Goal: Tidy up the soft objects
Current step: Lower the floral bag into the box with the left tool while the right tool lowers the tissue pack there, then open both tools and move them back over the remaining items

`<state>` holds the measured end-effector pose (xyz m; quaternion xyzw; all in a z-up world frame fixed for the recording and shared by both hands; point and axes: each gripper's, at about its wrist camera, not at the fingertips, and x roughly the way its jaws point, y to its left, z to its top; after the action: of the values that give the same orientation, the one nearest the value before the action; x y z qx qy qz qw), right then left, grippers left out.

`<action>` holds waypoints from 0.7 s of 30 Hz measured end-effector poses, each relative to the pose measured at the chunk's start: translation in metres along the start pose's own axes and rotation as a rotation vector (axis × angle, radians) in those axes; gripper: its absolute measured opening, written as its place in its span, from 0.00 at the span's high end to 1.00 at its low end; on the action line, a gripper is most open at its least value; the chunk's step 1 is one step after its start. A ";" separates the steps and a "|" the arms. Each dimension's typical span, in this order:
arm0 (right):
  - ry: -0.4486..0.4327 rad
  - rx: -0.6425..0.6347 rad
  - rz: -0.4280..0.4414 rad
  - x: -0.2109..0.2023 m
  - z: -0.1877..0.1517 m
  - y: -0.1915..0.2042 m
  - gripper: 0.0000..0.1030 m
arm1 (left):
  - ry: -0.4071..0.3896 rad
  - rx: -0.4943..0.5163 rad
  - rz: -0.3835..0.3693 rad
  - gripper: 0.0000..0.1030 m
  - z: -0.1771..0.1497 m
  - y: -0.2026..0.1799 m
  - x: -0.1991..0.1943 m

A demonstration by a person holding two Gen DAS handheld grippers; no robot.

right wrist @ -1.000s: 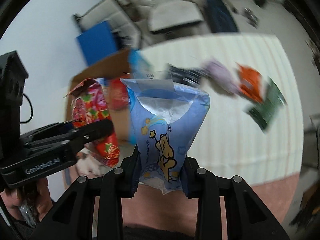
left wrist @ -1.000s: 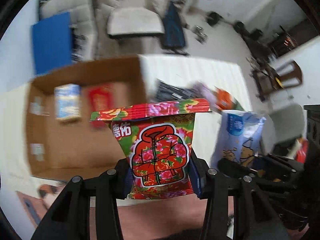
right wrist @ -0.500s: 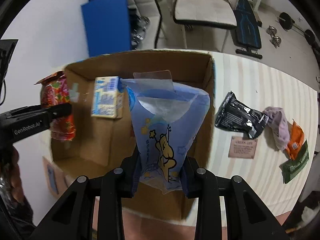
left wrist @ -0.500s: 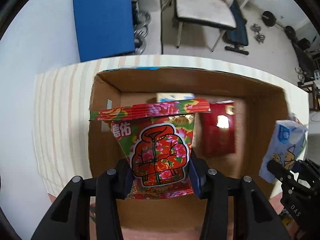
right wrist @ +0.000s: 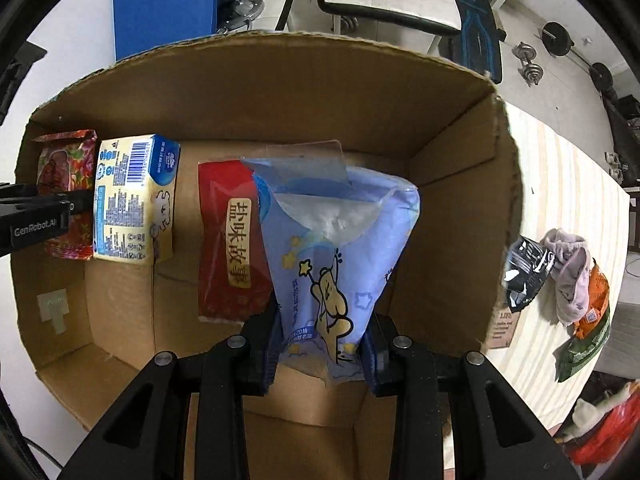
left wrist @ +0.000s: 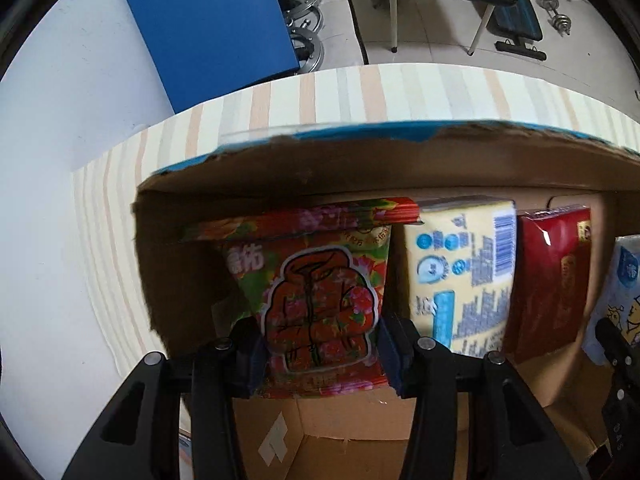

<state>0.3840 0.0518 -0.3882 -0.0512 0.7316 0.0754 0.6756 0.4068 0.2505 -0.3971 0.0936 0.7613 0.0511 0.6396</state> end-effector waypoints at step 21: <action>-0.112 0.049 0.001 -0.042 -0.022 0.011 0.00 | -0.188 -0.163 -0.205 0.03 -0.059 0.032 -0.072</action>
<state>0.3643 0.0574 -0.3440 -0.0300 0.6943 0.0605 0.7165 0.3631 0.2693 -0.3114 -0.0322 0.6969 0.0380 0.7154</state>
